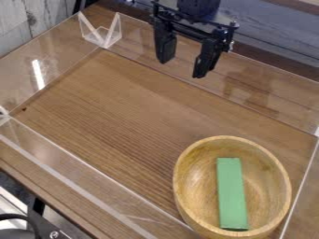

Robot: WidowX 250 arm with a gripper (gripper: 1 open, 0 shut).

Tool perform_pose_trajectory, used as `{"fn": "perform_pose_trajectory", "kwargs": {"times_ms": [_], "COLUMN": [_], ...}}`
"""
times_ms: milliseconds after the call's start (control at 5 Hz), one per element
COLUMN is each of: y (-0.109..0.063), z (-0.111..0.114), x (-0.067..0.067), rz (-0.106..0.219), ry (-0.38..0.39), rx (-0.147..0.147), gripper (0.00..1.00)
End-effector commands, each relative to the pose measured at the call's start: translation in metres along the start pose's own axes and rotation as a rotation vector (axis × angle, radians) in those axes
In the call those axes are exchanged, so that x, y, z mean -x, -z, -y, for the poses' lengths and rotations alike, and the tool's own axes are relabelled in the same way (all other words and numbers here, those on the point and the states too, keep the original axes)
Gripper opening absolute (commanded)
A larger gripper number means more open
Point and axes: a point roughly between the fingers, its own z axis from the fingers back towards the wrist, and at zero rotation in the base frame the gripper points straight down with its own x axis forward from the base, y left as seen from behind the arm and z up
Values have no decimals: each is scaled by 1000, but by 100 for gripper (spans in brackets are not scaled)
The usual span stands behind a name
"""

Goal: Remove the green block from the brown bowl and put it on the table

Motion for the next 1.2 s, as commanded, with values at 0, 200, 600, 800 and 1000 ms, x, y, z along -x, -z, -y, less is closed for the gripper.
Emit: {"fn": "perform_pose_trajectory", "kwargs": {"times_ms": [0, 200, 600, 800, 1000], "y": [22, 34, 40, 39, 44], "z": [14, 37, 93, 118, 128], "x": [6, 31, 71, 81, 84], "rz": [-28, -38, -30, -17, -6], "ry": [-48, -215, -447, -529, -594], "rx": [14, 49, 98, 122, 143], "gripper": [100, 100, 100, 100, 100]}}
